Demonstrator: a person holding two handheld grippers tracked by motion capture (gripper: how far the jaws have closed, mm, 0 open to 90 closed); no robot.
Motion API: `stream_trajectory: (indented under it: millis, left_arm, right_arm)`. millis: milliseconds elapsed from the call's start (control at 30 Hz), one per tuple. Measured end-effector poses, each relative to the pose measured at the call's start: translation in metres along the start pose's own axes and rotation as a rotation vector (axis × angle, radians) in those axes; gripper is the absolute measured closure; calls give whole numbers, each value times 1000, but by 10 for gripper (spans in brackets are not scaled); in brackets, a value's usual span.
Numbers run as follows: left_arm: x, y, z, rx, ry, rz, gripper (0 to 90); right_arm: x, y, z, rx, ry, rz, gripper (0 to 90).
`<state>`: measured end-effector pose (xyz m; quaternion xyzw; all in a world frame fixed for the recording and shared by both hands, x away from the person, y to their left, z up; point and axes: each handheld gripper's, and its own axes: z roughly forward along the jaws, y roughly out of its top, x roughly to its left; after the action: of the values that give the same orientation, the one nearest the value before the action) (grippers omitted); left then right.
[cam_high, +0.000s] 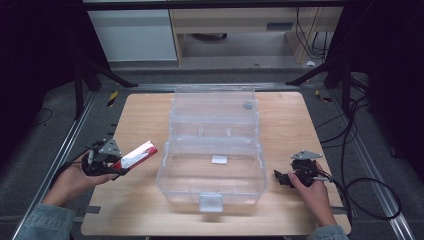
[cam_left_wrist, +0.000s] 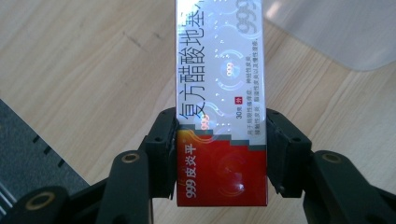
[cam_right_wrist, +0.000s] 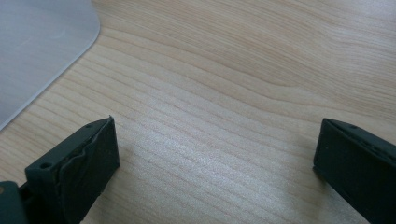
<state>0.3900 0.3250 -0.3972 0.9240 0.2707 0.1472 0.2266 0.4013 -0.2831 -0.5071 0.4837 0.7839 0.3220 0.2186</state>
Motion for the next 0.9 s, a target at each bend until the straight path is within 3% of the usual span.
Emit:
stream_trajectory:
  millis: [600,900]
  left_arm:
    - [3,44,-42,-69,24,82,508]
    - [-1,62,-52,-82,23,122,509]
  right_arm:
    - [0,0,0,2,4,-3,4]
    - [0,0,0,2,4,-3,5]
